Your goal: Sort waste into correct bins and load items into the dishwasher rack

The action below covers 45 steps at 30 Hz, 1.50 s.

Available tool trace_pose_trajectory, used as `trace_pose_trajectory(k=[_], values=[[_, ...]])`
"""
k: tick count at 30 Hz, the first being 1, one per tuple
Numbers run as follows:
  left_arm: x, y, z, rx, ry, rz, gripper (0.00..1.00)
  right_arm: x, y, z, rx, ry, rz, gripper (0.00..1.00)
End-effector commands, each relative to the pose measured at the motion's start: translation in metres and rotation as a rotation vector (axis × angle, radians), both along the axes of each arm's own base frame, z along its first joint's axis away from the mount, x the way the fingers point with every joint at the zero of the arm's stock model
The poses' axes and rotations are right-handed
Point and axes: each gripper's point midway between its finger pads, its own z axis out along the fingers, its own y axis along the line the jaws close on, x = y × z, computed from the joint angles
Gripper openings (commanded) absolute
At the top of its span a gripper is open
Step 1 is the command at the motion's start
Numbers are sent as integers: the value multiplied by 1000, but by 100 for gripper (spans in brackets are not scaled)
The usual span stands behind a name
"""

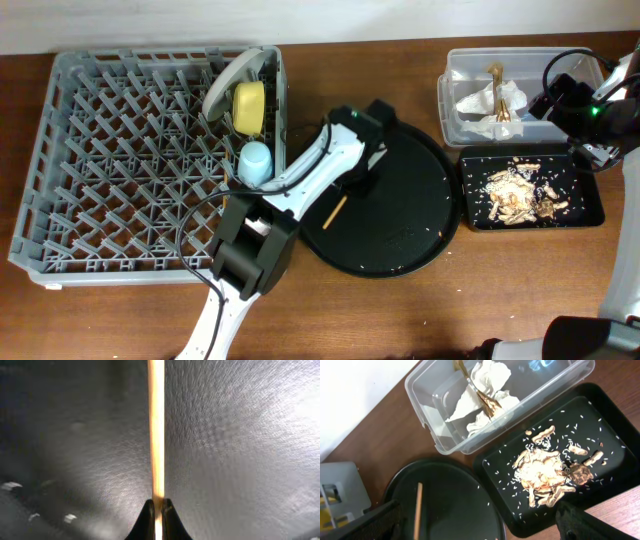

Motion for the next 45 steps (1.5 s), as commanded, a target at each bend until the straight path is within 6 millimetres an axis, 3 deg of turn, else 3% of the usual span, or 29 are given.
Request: trace_pose_trajectory(k=[1,3,4,6,7,10,13,14,16,20,23,26,28,29,36,37,39,41,43,44,45], values=[[42,-8,80,-122,-147,42,0,0,-2,-1,3,2,-11,98],[60,13,150,-181,-250,94,0,0,-2,-1,3,2,-11,98],[65,29,170,-177,-282,129,0,0,-2,-1,3,2,-11,99],[68,71,200,-158,-318,210,0,0,-2,-1,3,2,-11,99],[69,78,207,-173,-325,229,0,0,-1,-1,3,2,-11,98],[70,124,242,-176,-391,317,0,0,-2,-1,3,2,-11,98],[50,184,248,-60,-390,500,0,0,-2,-1,3,2,-11,98],[38,214,237,23,-361,624,0,0,-1,-1,3,2,-11,98],[18,244,202,132,-255,745,0,0,-2,-1,3,2,-11,98],[17,251,136,201,-163,752,0,0,-1,-1,3,2,-11,98],[23,266,102,211,-157,792,0,0,-2,-1,3,2,-11,98],[22,285,97,220,-145,839,0,0,-2,-1,3,2,-11,98],[23,289,97,221,-145,850,28,0,-2,-1,3,2,-11,98],[23,289,97,219,-147,849,36,0,-2,-1,3,2,-11,98],[27,284,100,189,-150,833,34,0,-2,-1,3,2,-11,98],[31,278,106,150,-152,809,29,0,-2,-1,3,2,-11,98],[45,269,144,43,-242,800,30,0,-2,-1,3,2,-11,98],[54,264,201,-59,-385,797,44,0,-2,-1,3,2,-11,98],[57,264,260,-158,-559,799,83,0,-1,-1,3,2,-11,99],[56,264,275,-186,-607,798,99,0,-2,-1,3,2,-11,98],[53,265,285,-201,-633,798,99,0,-2,-1,3,2,-11,99]])
